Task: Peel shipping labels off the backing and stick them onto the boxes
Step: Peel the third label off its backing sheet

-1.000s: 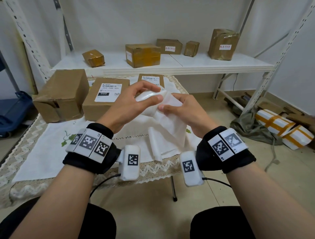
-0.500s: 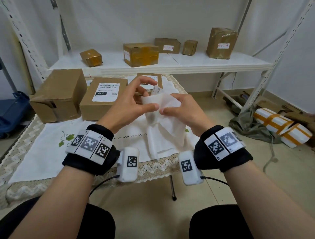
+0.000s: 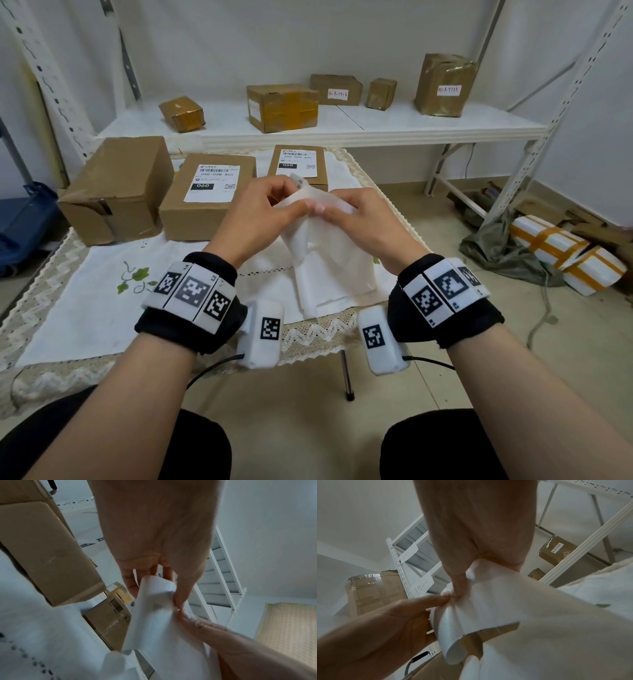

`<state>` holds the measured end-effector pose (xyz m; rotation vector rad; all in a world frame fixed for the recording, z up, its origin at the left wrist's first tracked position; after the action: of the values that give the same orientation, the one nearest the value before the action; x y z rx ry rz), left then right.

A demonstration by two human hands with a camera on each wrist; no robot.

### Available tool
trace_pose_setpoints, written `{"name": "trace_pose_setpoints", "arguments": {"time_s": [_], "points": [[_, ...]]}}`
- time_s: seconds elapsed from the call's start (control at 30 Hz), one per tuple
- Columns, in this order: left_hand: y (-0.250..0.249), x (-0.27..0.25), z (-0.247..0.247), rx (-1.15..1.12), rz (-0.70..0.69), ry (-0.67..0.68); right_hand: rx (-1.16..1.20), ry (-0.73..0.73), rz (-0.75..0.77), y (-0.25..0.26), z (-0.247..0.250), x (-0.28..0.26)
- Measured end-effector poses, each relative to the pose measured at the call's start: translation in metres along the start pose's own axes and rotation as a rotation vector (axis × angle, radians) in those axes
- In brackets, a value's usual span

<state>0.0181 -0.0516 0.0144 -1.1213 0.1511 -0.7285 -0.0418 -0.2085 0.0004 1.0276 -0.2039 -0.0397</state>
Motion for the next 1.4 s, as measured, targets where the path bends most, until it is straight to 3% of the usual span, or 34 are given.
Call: {"name": "trace_pose_setpoints", "arguments": {"time_s": [0.17,0.5,0.63,0.83,1.23,1.4], "points": [[0.005,0.001,0.001,-0.055,0.019,0.012,0.132,-0.043,0.065,0.006,0.001,-0.002],[0.006,0.0,0.009,-0.206,0.106,0.004,0.379,-0.087,-0.109,0.002,0.005,-0.006],[0.006,-0.001,0.009,-0.216,0.109,0.009,0.407,-0.006,-0.125,0.003,0.004,-0.008],[0.001,-0.004,0.007,-0.138,0.086,0.039,0.226,0.109,-0.156,0.002,-0.001,-0.008],[0.002,-0.004,0.004,-0.087,0.079,0.098,-0.015,0.026,-0.204,-0.009,0.002,0.001],[0.005,-0.002,0.0,-0.028,0.093,0.09,-0.038,0.055,-0.225,-0.009,0.003,-0.003]]}}
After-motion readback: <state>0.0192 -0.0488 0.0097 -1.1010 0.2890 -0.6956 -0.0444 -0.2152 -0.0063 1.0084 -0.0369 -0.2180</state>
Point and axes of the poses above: each hand's wrist, its own x-axis towards the middle knuckle, its own z-axis out of the back of the hand, y = z × x, the point moved 5 cm from there along x, towards the middle knuckle, and after that the axes turned 9 degrees about y, right-handed, at the moved point
